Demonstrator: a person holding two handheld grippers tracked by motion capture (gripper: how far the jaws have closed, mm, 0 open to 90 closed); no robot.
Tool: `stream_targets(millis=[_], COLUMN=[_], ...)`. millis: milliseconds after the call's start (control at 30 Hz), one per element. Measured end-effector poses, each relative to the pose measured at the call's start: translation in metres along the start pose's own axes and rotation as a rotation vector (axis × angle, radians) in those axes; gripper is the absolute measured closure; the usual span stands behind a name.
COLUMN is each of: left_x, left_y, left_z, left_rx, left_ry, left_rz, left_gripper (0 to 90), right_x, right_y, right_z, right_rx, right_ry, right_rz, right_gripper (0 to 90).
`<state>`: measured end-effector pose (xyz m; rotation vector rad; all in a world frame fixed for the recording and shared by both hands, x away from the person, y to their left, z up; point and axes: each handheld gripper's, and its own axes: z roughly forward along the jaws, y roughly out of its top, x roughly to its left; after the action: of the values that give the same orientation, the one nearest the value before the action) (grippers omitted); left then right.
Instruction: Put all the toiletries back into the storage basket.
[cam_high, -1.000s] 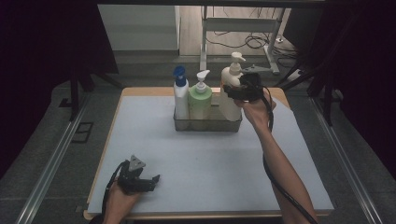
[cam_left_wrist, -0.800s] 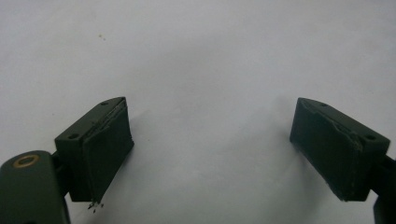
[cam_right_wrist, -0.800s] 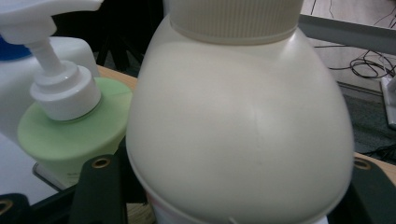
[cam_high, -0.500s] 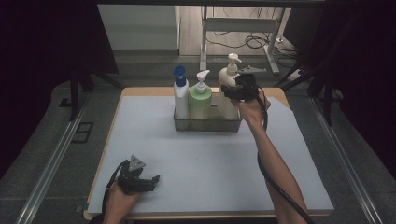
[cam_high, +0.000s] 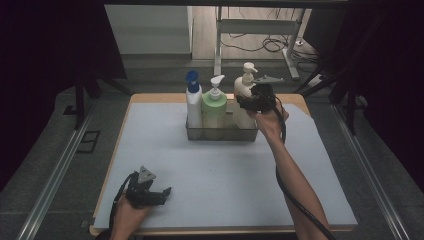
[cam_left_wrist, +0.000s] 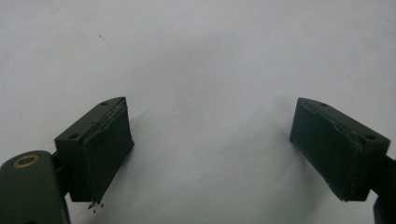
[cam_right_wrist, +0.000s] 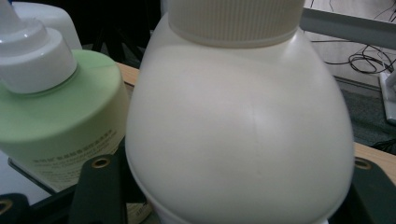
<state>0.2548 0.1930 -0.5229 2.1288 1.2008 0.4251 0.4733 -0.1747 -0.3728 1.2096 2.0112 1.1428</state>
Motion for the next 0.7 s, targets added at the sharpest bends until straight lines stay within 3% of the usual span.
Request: stream_targets(millis=[700], left_x=[0.0], left_y=[0.0], left_z=[0.0], left_rx=[0.0], left_ry=[-0.001], left_rz=[-0.001], left_gripper=[12.3], right_x=[0.004], right_y=[-0.023], right_z=[0.01], right_rx=[0.055], right_ry=[0.004], right_rz=[0.006], right_gripper=[36.9])
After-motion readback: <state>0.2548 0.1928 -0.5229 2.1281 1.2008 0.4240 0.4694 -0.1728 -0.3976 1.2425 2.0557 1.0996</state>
